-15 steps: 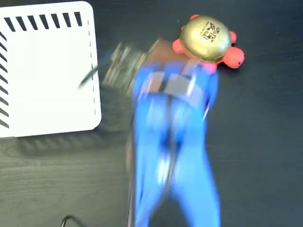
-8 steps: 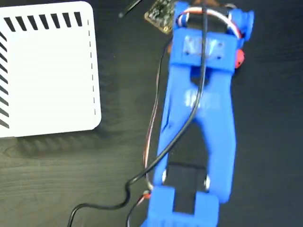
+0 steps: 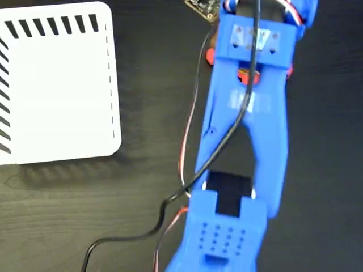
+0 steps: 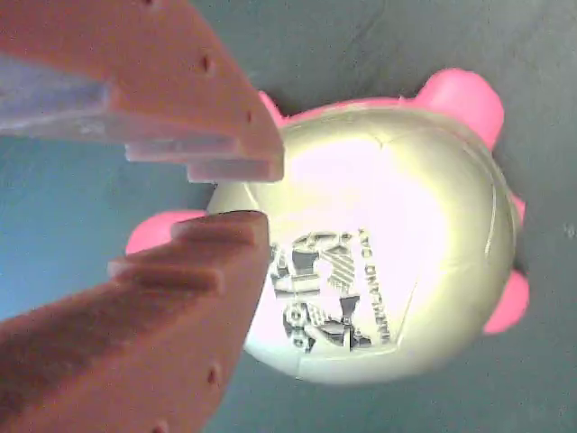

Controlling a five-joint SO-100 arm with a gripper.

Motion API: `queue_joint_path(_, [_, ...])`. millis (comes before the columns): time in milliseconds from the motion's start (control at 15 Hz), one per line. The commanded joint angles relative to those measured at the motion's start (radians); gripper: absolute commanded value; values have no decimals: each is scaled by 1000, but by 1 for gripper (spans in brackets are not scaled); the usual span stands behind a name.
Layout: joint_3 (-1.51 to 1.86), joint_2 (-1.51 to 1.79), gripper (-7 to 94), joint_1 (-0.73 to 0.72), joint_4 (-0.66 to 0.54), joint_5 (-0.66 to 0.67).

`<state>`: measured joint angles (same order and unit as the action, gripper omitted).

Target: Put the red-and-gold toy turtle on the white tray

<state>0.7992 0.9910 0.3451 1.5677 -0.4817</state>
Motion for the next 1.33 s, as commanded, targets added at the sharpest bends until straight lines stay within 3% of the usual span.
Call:
queue_joint_path(0, [-149, 11, 0, 20, 57, -2])
queue_joint_path(467, [-183, -28, 0, 52, 64, 222])
queue_joint_path(800, [-175, -44, 2, 41, 67, 210])
queue_joint_path(933, [-160, -48, 33, 29, 80, 209])
queue_joint_path(1000, [-147, -51, 40, 25, 86, 209])
queue_joint_path(1200, [-117, -71, 42, 20, 89, 215])
queue_joint_path(1267, [-123, -83, 47, 20, 103, 216])
